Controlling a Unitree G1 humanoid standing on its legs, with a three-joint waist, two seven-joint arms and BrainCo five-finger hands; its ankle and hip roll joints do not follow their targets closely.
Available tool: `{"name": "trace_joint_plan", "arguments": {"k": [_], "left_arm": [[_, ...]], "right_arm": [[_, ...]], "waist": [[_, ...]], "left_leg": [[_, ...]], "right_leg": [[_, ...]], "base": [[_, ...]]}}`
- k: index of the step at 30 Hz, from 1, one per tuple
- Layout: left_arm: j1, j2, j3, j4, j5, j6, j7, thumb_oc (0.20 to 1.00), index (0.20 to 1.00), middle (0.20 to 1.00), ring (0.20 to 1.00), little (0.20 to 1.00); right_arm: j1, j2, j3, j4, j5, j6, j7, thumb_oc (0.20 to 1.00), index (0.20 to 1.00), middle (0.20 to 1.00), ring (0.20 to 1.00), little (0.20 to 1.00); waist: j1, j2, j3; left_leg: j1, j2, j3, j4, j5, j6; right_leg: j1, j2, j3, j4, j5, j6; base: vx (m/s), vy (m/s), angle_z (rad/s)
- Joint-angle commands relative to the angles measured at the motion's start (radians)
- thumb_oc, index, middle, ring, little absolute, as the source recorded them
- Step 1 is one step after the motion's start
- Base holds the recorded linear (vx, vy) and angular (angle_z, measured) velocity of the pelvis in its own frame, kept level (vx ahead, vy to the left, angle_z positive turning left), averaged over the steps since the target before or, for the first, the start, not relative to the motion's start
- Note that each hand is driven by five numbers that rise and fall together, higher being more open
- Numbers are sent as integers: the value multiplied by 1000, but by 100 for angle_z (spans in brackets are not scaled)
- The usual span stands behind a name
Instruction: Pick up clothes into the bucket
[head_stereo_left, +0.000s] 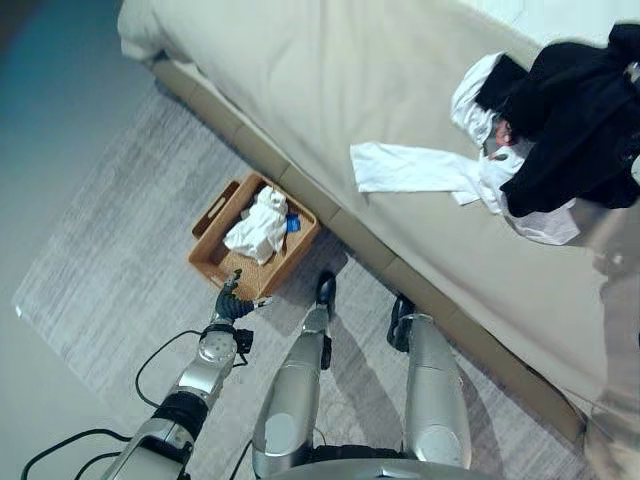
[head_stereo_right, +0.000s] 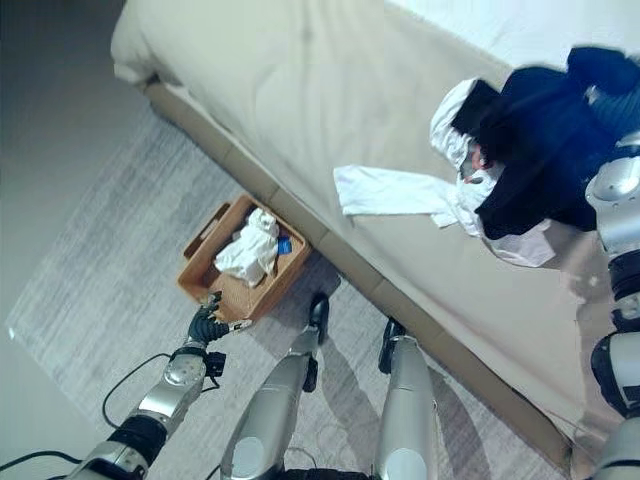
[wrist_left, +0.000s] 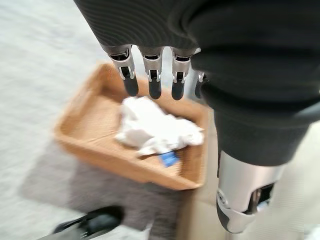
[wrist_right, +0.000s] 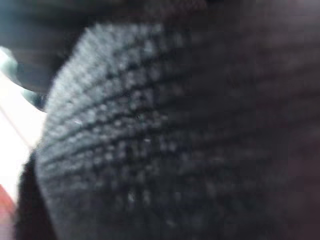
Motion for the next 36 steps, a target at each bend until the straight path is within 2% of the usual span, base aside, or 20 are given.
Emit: {"name": "trace_joint_plan", "arguments": {"k": [1, 3, 10, 12, 13, 14, 17, 20, 21, 25, 26, 28, 29, 31, 32, 36], "left_arm": [[14, 23, 16, -44, 28, -39, 30, 1000, 1000, 1000, 1000, 1000], [16, 41, 28, -93, 34, -49, 33, 1000, 1000, 1000, 1000, 1000], [33, 93, 59, -269, 46, -65, -20, 1000, 1000, 1000, 1000, 1000], [45, 127, 66, -354, 29, -71, -63, 1000, 1000, 1000, 1000, 1000], [48, 128, 68, -356, 28, -69, -64, 1000, 1000, 1000, 1000, 1000], [31, 175, 58, -435, 36, -72, -108, 1000, 1000, 1000, 1000, 1000], [14, 208, 51, -506, 19, -69, -143, 1000, 1000, 1000, 1000, 1000], [-62, 249, 25, -592, -68, -73, -208, 1000, 1000, 1000, 1000, 1000], [-62, 250, 25, -592, -70, -72, -209, 1000, 1000, 1000, 1000, 1000], [-170, 256, -66, -589, -147, -49, -273, 1000, 1000, 1000, 1000, 1000], [-226, 260, -119, -583, -202, -37, -304, 1000, 1000, 1000, 1000, 1000], [-248, 257, -142, -576, -244, -29, -321, 1000, 1000, 1000, 1000, 1000], [-289, 238, -193, -562, -318, -18, -337, 1000, 1000, 1000, 1000, 1000], [-297, 214, -218, -547, -362, -9, -342, 1000, 1000, 1000, 1000, 1000], [-328, 195, -260, -539, -379, 6, -357, 1000, 1000, 1000, 1000, 1000], [-368, 158, -314, -513, -399, 26, -364, 1000, 1000, 1000, 1000, 1000]], "right_arm": [[-27, -68, -37, -111, -62, -65, -86, 200, 200, 200, 200, 200], [7, -52, -81, -160, -66, -75, -106, 200, 200, 200, 200, 200], [111, 5, -146, -319, -82, -98, -60, 200, 200, 200, 200, 200], [107, 11, -115, -332, -53, -104, -9, 200, 200, 200, 200, 200], [106, 12, -113, -331, -52, -104, -8, 200, 200, 200, 200, 200], [110, 23, -87, -331, -11, -110, 39, 200, 200, 200, 200, 200], [113, 46, -55, -336, 18, -103, 84, 200, 200, 200, 200, 200], [126, 68, 14, -349, 49, -95, 188, 200, 200, 200, 200, 200], [125, 67, 14, -348, 49, -95, 189, 200, 200, 200, 200, 200], [130, 75, 90, -360, 82, -82, 290, 200, 200, 200, 200, 200], [132, 67, 132, -383, 101, -76, 348, 200, 200, 200, 200, 200], [138, 64, 149, -393, 115, -70, 376, 200, 200, 200, 200, 200], [129, 50, 200, -422, 134, -63, 426, 200, 200, 200, 200, 200], [125, 51, 222, -438, 150, -64, 449, 200, 200, 200, 200, 200], [121, 46, 250, -455, 170, -59, 474, 200, 200, 200, 200, 200], [104, 45, 299, -520, 189, -63, 522, 200, 200, 200, 200, 200]], "waist": [[-29, -41, -61], [-34, -48, -97], [-41, -76, -224], [-37, -90, -272], [-37, -90, -271], [-33, -97, -302], [-30, -103, -326], [-26, -112, -373], [-25, -112, -371], [-29, -114, -408], [-33, -114, -423], [-35, -114, -429], [-39, -115, -441], [-40, -116, -444], [-42, -116, -453], [-45, -120, -463]], "left_leg": [[12, 1, 4, 75, -98, -11], [42, 1, 6, 62, -102, -6], [153, 3, 33, 20, -134, 1], [191, 9, 51, 17, -153, 1], [194, 10, 52, 16, -154, 1], [225, 13, 64, 16, -168, 1], [259, 15, 76, 13, -181, 3], [315, 15, 92, 21, -208, 3], [318, 16, 93, 21, -209, 3], [366, 20, 100, 13, -220, 5], [386, 23, 101, 0, -220, 4], [398, 24, 101, -7, -219, 4], [408, 26, 102, -15, -218, 3], [414, 27, 103, -17, -217, 3], [426, 27, 100, -22, -219, 4], [445, 28, 102, -27, -221, 5]], "right_leg": [[82, -11, 13, -162, 119, 82], [124, -6, 15, -196, 133, 89], [269, 14, 12, -347, 173, 106], [323, 23, 17, -407, 188, 115], [328, 25, 17, -413, 191, 115], [368, 29, 16, -446, 197, 121], [412, 33, 19, -482, 203, 126], [481, 38, 27, -510, 199, 125], [484, 38, 28, -512, 199, 126], [536, 40, 27, -524, 190, 124], [556, 40, 23, -531, 189, 126], [568, 40, 22, -536, 188, 125], [579, 40, 16, -541, 188, 125], [586, 39, 14, -543, 189, 126], [597, 40, 11, -549, 189, 126], [616, 40, 7, -555, 189, 127]], "base": [[93, 64, -9], [100, 63, -12], [121, 35, -10], [115, 16, -11], [127, 0, -15], [87, -3, -18], [95, 0, -20], [116, -8, -16], [95, -12, -12], [70, -15, -7], [59, -11, -4], [50, -5, 0], [41, -3, 1], [24, -6, 8], [25, -5, 9], [7, 0, 1]]}}
